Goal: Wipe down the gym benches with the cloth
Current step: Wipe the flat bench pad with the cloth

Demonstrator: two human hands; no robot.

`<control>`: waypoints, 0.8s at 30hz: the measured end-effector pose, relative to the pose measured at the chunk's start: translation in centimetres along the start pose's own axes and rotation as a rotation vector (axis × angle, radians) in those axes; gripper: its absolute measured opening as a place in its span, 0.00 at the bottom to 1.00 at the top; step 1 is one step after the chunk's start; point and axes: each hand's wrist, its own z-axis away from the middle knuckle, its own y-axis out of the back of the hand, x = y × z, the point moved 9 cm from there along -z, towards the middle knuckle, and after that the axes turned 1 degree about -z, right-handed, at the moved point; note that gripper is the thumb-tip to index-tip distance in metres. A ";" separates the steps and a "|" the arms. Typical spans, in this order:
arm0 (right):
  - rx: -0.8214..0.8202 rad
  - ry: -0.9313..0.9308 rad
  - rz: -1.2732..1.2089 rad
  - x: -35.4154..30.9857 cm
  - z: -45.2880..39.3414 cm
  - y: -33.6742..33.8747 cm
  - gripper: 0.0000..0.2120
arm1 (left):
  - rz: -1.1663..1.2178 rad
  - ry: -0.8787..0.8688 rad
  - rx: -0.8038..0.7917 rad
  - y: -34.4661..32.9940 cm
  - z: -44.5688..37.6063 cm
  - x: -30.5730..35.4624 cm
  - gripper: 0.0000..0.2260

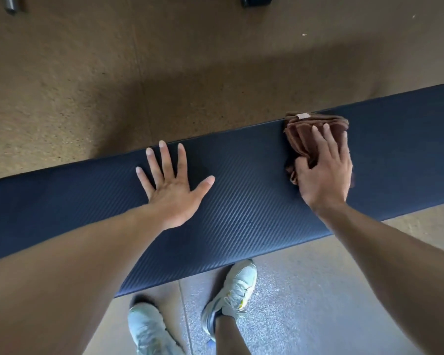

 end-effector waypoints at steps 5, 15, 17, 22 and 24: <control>-0.038 0.245 -0.033 -6.9 13.1 -3.7 0.33 | 0.211 -0.085 -0.007 1.2 0.4 -0.5 0.31; -0.465 0.796 0.141 -24.3 31.3 -15.1 0.32 | 0.429 -0.115 0.278 1.5 13.6 -14.0 0.37; -0.473 0.935 0.209 -23.6 30.0 -14.7 0.32 | 0.390 -0.099 0.270 0.8 14.3 -14.8 0.37; -0.437 0.973 0.254 -20.7 24.4 -13.2 0.33 | 0.348 -0.169 0.288 -0.4 13.4 -9.6 0.39; -0.420 0.878 0.211 -18.4 21.0 -11.4 0.32 | 0.343 -0.179 0.301 -1.1 12.4 -6.4 0.41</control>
